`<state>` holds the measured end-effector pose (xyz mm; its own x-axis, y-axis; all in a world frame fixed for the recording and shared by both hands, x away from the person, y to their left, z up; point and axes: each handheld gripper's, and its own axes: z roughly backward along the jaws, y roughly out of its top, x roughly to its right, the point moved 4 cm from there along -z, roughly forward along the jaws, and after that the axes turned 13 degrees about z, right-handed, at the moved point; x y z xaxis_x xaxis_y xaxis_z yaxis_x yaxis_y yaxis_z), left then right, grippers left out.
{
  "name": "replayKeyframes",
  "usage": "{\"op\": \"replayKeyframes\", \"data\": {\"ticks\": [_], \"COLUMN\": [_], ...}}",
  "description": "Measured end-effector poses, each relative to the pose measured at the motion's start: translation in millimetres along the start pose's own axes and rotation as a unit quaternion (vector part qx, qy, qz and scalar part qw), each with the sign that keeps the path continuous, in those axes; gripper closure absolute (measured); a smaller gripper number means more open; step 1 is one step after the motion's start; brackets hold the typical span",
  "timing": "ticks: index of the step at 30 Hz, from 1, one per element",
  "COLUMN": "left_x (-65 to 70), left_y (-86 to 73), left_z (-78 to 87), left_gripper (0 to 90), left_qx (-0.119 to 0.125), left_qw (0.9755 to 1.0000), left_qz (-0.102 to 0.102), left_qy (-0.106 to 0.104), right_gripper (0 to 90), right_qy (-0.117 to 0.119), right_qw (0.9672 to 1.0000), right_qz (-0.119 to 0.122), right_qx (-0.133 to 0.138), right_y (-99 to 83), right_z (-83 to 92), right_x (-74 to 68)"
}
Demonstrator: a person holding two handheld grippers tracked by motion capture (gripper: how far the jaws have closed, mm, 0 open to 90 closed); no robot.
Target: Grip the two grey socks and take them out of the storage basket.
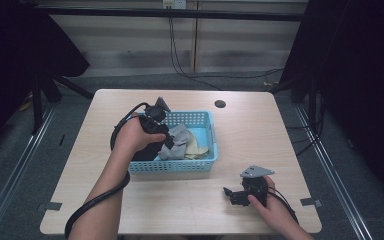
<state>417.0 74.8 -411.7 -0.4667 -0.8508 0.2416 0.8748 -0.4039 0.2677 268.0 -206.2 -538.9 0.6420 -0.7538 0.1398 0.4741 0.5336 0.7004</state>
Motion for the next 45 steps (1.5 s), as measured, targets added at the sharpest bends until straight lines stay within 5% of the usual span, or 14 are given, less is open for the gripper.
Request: {"op": "replayKeyframes", "data": {"ticks": [12,27,35,41,45], "left_x": [-7.2,-15.1,-19.6,-21.0,-18.6], "left_y": [17.4,32.7,36.9,35.4,35.6], "left_z": [-29.0,-72.7,-81.4,-87.1,-83.9], "left_gripper": [22.9,27.4,46.1,58.6,79.2], "left_qx": [0.03,0.058,0.05,0.04,0.034], "left_qw": [0.999,0.9969,0.9964,0.9974,0.9978], "left_qz": [0.027,0.018,0.004,0.006,0.013], "left_qy": [0.021,0.05,0.068,0.06,0.056], "right_gripper": [8.7,8.7,8.7,8.7,8.8], "right_qy": [0.001,0.0,0.0,0.0,0.0], "right_qw": [1.0,1.0,1.0,1.0,1.0], "right_qz": [-0.003,0.001,0.001,0.001,-0.001], "right_qx": [-0.001,0.0,0.0,0.0,0.0], "right_y": [0.1,0.0,0.0,0.0,0.0], "right_z": [0.2,0.0,0.0,0.0,0.0], "right_x": [-0.3,0.1,0.1,0.1,-0.1]}}
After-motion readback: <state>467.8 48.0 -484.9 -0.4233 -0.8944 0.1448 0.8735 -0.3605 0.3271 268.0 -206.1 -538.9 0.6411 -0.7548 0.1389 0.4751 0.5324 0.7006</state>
